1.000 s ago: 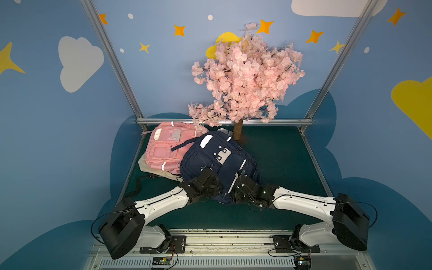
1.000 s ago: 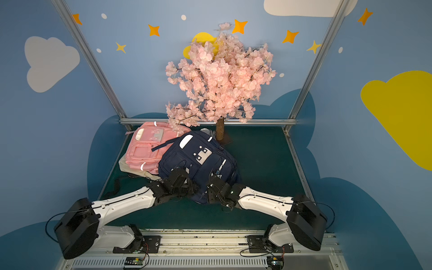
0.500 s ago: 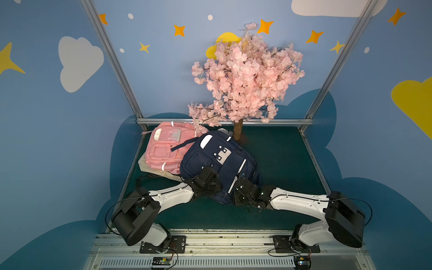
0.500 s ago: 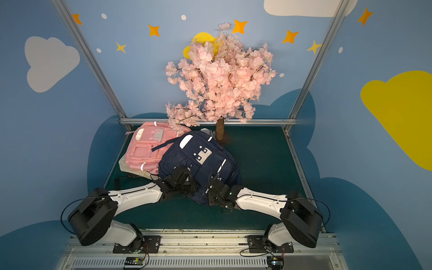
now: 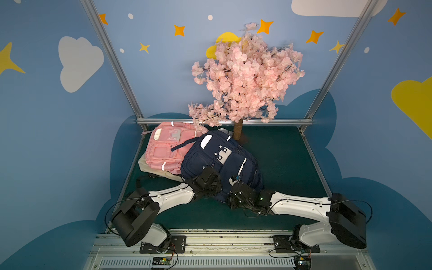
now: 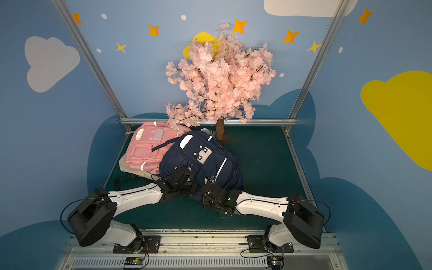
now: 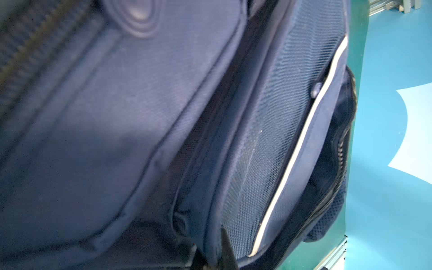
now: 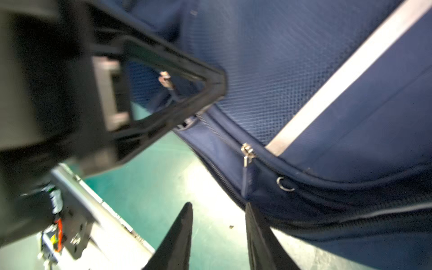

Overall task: Zip up the backpack
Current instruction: Zip the zipper on the backpack.

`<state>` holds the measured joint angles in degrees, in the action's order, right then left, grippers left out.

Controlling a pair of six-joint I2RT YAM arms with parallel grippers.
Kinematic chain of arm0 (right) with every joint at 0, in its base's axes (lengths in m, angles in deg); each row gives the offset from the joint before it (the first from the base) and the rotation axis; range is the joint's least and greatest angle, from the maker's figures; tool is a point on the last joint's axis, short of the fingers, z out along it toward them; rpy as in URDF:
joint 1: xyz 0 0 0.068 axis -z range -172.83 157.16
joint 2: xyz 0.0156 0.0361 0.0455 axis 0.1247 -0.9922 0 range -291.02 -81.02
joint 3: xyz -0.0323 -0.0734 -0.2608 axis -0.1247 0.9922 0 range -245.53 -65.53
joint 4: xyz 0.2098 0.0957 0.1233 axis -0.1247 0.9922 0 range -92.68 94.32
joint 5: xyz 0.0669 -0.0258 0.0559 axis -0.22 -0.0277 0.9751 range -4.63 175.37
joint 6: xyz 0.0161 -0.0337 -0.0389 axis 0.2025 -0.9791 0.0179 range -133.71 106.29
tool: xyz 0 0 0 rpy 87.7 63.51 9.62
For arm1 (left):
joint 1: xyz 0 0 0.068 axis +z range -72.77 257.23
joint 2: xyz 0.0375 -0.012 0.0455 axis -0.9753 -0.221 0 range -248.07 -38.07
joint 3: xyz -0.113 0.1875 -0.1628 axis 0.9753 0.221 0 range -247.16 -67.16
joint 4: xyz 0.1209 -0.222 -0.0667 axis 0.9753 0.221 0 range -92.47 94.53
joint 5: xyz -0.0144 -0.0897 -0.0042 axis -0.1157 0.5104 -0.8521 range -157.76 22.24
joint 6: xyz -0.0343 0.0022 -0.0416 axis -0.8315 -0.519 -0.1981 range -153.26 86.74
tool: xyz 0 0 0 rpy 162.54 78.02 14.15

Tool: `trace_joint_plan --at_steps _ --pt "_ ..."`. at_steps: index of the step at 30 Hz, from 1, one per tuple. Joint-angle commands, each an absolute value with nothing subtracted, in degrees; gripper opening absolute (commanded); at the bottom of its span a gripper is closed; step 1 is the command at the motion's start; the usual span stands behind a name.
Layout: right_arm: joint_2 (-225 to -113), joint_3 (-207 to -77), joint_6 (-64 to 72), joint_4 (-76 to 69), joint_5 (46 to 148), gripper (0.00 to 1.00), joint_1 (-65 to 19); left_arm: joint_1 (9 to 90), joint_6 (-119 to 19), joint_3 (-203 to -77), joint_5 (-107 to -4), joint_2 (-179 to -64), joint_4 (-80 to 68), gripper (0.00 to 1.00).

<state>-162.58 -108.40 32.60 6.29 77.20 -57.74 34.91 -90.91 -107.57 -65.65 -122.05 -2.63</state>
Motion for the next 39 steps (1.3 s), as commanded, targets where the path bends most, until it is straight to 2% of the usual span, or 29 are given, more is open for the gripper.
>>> trace_joint_plan --at_steps 1,9,19,21,24,27,39 --pt "-163.9 -109.64 34.68 8.61 73.81 0.38 -57.35 34.53 -89.46 -109.17 -67.29 -120.49 -1.26 0.02" --pt "-167.3 -110.81 34.33 7.71 73.21 0.35 -57.3 34.3 -89.59 -108.91 -67.28 -120.51 -1.5 0.02" --pt "-172.09 -113.43 33.71 9.62 71.22 0.26 -56.31 33.55 -90.05 -107.99 -66.97 -119.23 -1.72 0.02" --pt "-172.34 -113.97 33.41 10.2 70.92 0.21 -56.07 33.55 -90.28 -107.65 -66.95 -118.86 -1.76 0.02" --pt "-172.28 -115.87 33.16 14.49 69.36 0.07 -56.11 33.55 -90.17 -107.48 -67.6 -118.26 -0.92 0.02" --pt "-170.78 -116.68 32.97 18.19 68.11 0.0 -56.64 33.68 -89.49 -107.58 -68.59 -117.12 0.47 0.02" --pt "-160.84 -115.09 36.75 30.75 66.74 0.0 -58.58 38.48 -84.49 -107.68 -73.77 -107.71 10.22 0.02"
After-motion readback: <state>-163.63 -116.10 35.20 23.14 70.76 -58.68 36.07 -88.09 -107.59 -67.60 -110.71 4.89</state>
